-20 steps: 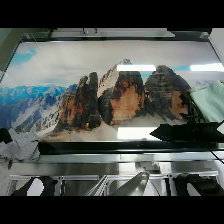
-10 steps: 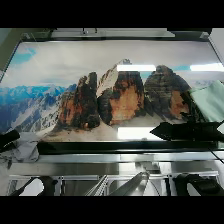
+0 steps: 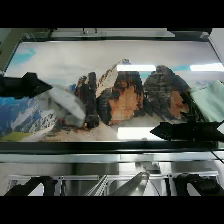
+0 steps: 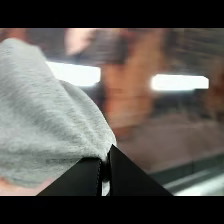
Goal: Fold the shirts.
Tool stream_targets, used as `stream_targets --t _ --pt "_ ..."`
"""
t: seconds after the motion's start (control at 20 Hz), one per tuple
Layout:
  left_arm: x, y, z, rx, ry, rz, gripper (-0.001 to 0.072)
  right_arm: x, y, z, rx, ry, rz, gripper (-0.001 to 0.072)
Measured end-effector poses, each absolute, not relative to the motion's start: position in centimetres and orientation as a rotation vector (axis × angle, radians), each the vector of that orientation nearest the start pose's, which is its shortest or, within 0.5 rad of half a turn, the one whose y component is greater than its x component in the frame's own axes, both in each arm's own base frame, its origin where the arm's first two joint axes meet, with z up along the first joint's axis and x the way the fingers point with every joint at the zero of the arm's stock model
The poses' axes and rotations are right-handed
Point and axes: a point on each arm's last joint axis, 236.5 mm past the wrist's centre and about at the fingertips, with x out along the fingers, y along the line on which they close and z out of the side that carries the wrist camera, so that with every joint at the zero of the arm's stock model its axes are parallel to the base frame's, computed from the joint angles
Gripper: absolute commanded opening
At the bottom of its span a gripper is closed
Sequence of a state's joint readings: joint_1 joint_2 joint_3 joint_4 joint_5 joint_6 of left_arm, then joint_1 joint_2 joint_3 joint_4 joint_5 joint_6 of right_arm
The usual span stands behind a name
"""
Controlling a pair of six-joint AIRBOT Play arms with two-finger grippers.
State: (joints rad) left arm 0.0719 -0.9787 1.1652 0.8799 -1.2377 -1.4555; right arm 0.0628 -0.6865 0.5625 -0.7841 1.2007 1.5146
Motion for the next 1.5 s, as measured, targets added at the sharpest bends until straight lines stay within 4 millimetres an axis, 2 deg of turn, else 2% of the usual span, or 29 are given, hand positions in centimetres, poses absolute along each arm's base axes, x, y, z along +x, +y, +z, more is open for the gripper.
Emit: stream_targets --t 0.05,0.15,0.2,0.25,0.3,0.35,0.5,0.55,0.6,0.65,0.75,0.85,1.05,1.15,1.25,1.35,1.5 --pt "34.1 -14.4 17.7 -0.463 0.936 -0.545 0.0005 21.4 17.0 3.6 0.640 1.259 0.518 0.0014" --pt "32.8 -18.3 18.6 -0.445 0.941 -0.664 0.0014 21.5 17.0 3.7 0.642 1.258 0.519 0.0014" --pt "32.3 -19.7 18.3 -0.440 0.956 -0.703 0.0102 21.6 17.0 3.7 0.644 1.250 0.516 0.0014" --pt "31.9 -21.0 17.8 -0.439 0.980 -0.737 0.0354 21.9 16.9 3.8 0.646 1.239 0.511 0.0023" --pt "31.7 -22.0 17.1 -0.442 1.007 -0.758 0.0558 22.2 16.9 3.8 0.649 1.228 0.506 0.0023" --pt "31.7 -22.6 16.4 -0.440 1.032 -0.772 0.0720 22.5 16.8 3.9 0.651 1.216 0.500 0.0023" --pt "31.8 -23.2 15.2 -0.441 1.115 -0.799 0.0720 23.2 16.7 4.0 0.661 1.189 0.488 0.0029" --pt "31.9 -23.0 14.9 -0.440 1.141 -0.801 0.0720 23.4 16.7 3.9 0.663 1.188 0.483 0.0233" --pt "31.8 -22.5 14.5 -0.440 1.169 -0.799 0.0720 23.5 16.6 3.7 0.663 1.190 0.479 0.0507" --pt "31.7 -22.0 13.8 -0.434 1.198 -0.791 0.0720 23.6 16.5 3.5 0.657 1.195 0.472 0.0581" --pt "30.9 -20.4 11.2 -0.410 1.272 -0.743 0.0719 23.9 15.8 2.6 0.633 1.205 0.443 0.0573" --pt "29.6 -19.0 7.8 -0.399 1.341 -0.681 0.0701 24.7 14.3 1.5 0.606 1.203 0.385 0.0574" --pt "27.8 -17.8 0.7 -0.428 1.417 -0.564 0.0701 27.0 9.2 -0.8 0.609 1.194 0.235 0.0574" --pt "26.8 -18.0 -2.7 -0.425 1.465 -0.532 0.0701 27.1 7.0 -2.5 0.602 1.230 0.201 0.0574" --pt "25.9 -18.8 -5.3 -0.402 1.509 -0.526 0.0700 26.4 5.8 -4.4 0.596 1.301 0.206 0.0573" --pt "25.3 -19.9 -7.2 -0.367 1.542 -0.532 0.0700 25.6 5.5 -6.2 0.590 1.376 0.235 0.0573" --pt "24.7 -22.3 -8.7 -0.303 1.571 -0.576 0.0699 24.4 5.9 -8.6 0.586 1.477 0.288 0.0569"
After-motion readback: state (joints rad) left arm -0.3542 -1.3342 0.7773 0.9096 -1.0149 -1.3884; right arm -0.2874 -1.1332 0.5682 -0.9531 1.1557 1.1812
